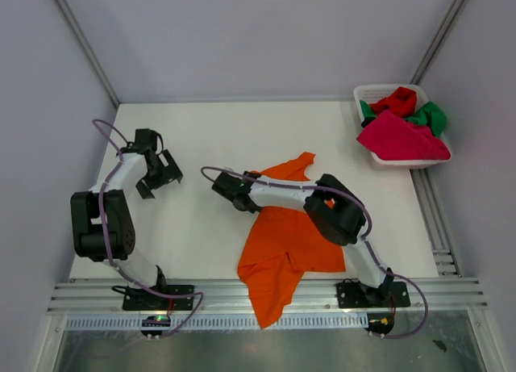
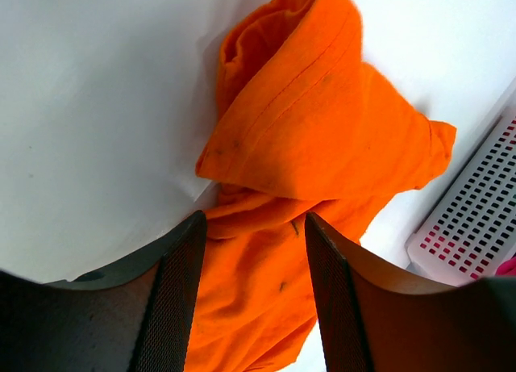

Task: Fold and stack the t-shirts
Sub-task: Flatten out the tshirt

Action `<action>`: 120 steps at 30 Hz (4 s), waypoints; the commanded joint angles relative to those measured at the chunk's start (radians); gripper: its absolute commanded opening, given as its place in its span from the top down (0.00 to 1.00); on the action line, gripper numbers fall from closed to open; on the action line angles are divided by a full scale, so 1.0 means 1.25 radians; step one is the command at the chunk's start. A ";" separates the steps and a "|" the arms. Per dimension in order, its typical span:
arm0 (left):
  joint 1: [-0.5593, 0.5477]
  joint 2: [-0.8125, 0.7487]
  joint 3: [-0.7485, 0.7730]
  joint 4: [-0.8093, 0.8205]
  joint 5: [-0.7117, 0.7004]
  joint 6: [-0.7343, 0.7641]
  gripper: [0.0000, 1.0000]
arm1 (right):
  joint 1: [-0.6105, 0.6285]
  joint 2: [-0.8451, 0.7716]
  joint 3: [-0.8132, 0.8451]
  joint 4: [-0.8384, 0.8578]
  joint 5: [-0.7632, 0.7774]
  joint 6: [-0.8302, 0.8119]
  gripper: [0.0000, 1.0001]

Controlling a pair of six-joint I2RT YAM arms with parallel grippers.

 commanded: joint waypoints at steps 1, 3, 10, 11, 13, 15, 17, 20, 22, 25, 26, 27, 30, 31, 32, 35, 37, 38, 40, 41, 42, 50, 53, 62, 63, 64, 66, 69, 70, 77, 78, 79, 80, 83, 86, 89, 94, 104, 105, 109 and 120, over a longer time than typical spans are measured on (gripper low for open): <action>0.004 -0.009 0.014 -0.003 0.003 0.012 0.01 | 0.003 -0.009 0.050 0.021 -0.007 0.006 0.44; 0.003 -0.008 0.015 -0.003 0.004 0.011 0.01 | 0.005 -0.015 0.064 0.021 -0.013 0.007 0.44; 0.003 -0.004 0.019 -0.002 0.003 0.009 0.01 | 0.007 -0.009 0.085 -0.004 -0.063 0.030 0.44; 0.004 -0.005 0.020 -0.002 0.003 0.009 0.01 | 0.007 -0.007 0.077 0.001 -0.066 0.032 0.44; 0.004 -0.007 0.020 0.000 0.000 0.009 0.01 | 0.007 0.002 0.071 0.004 -0.073 0.034 0.44; 0.003 -0.008 0.020 -0.003 -0.001 0.009 0.01 | 0.005 0.008 0.063 0.012 -0.077 0.034 0.44; 0.004 -0.008 0.020 -0.003 -0.001 0.009 0.01 | 0.007 0.015 0.059 0.021 -0.082 0.034 0.44; 0.004 -0.008 0.020 -0.003 -0.001 0.009 0.01 | 0.007 0.028 0.059 0.029 -0.086 0.034 0.44; 0.004 -0.009 0.020 -0.003 -0.002 0.009 0.01 | 0.007 0.035 0.061 0.031 -0.088 0.034 0.44; 0.003 -0.010 0.020 -0.005 -0.003 0.011 0.01 | 0.007 0.042 0.063 0.040 -0.088 0.031 0.44; 0.004 -0.010 0.017 -0.005 -0.005 0.011 0.01 | 0.007 0.044 0.063 0.044 -0.088 0.028 0.44; 0.004 -0.012 0.019 -0.006 -0.005 0.011 0.01 | 0.007 0.047 0.064 0.048 -0.086 0.027 0.44; 0.004 -0.012 0.017 -0.006 -0.005 0.011 0.01 | 0.007 0.052 0.069 0.059 -0.078 0.023 0.44; 0.003 -0.012 0.017 -0.006 -0.005 0.011 0.01 | 0.007 0.052 0.070 0.061 -0.077 0.023 0.45; 0.004 -0.010 0.017 -0.006 -0.005 0.011 0.01 | 0.007 0.055 0.076 0.066 -0.068 0.022 0.46; 0.004 -0.010 0.016 -0.006 -0.005 0.011 0.01 | 0.007 0.065 0.088 0.076 -0.050 0.018 0.60; 0.004 -0.012 0.016 -0.008 -0.005 0.011 0.01 | 0.005 0.068 0.093 0.083 -0.033 0.016 0.74; 0.004 -0.012 0.016 -0.008 -0.006 0.012 0.01 | 0.004 0.069 0.093 0.094 -0.029 0.015 0.78; 0.004 -0.013 0.016 -0.008 -0.007 0.012 0.01 | 0.005 0.068 0.093 0.107 -0.013 0.013 0.82; 0.003 -0.014 0.016 -0.008 -0.007 0.012 0.01 | 0.004 0.068 0.097 0.108 -0.007 0.013 0.86; 0.004 -0.017 0.016 -0.008 -0.007 0.012 0.01 | 0.003 0.067 0.098 0.112 0.013 0.016 0.87; 0.003 -0.017 0.014 -0.003 0.007 0.009 0.01 | -0.017 -0.013 0.099 0.168 0.148 0.038 0.91; 0.004 -0.017 0.014 -0.003 0.011 0.009 0.01 | -0.034 -0.056 0.118 0.195 0.220 0.033 0.91; 0.003 -0.019 0.038 -0.010 0.026 0.014 0.01 | -0.087 -0.156 0.229 0.323 0.355 -0.125 0.91; 0.003 -0.020 0.042 -0.014 0.029 0.014 0.01 | -0.098 -0.162 0.244 0.336 0.369 -0.146 0.91; 0.003 -0.023 0.047 -0.016 0.030 0.013 0.01 | -0.104 -0.172 0.275 0.358 0.374 -0.184 0.91; 0.003 -0.032 0.055 -0.019 0.040 0.009 0.01 | -0.115 -0.182 0.301 0.388 0.388 -0.231 0.91; 0.003 -0.042 0.067 -0.017 0.059 0.000 0.01 | -0.139 -0.193 0.357 0.454 0.384 -0.324 0.91; 0.003 -0.042 0.069 -0.013 0.063 -0.003 0.01 | -0.144 -0.191 0.367 0.454 0.376 -0.361 0.89; 0.004 -0.019 0.063 0.003 0.065 -0.009 0.01 | -0.137 -0.169 0.361 0.148 0.216 -0.096 0.35; 0.004 -0.015 0.059 0.007 0.064 -0.009 0.01 | -0.137 -0.164 0.329 0.127 0.196 -0.057 0.35; 0.003 -0.013 0.053 0.008 0.063 -0.009 0.01 | -0.131 -0.159 0.312 0.108 0.163 -0.023 0.35; 0.003 -0.009 0.049 0.010 0.063 -0.009 0.01 | -0.128 -0.143 0.297 0.095 0.148 0.030 0.35; 0.003 0.002 0.042 0.011 0.061 -0.005 0.01 | -0.122 -0.110 0.249 0.042 0.045 0.103 0.35; 0.003 0.009 0.040 0.011 0.058 -0.002 0.01 | -0.122 -0.095 0.205 0.048 -0.064 0.121 0.35; 0.004 0.012 0.036 0.010 0.052 0.001 0.01 | -0.122 -0.077 0.185 0.062 -0.127 0.161 0.35; 0.004 0.010 0.033 0.008 0.049 0.003 0.01 | -0.122 -0.015 0.204 0.061 -0.150 0.170 0.36; 0.003 0.008 0.032 0.005 0.042 0.006 0.01 | -0.124 0.004 0.139 0.094 -0.262 0.219 0.37; 0.003 0.010 0.032 0.003 0.042 0.006 0.01 | -0.124 0.004 0.134 0.097 -0.264 0.222 0.37; 0.004 0.010 0.031 0.002 0.041 0.006 0.01 | -0.124 0.009 0.124 0.097 -0.279 0.232 0.37; 0.003 0.007 0.027 0.001 0.034 0.007 0.01 | -0.128 0.031 0.096 0.107 -0.294 0.244 0.39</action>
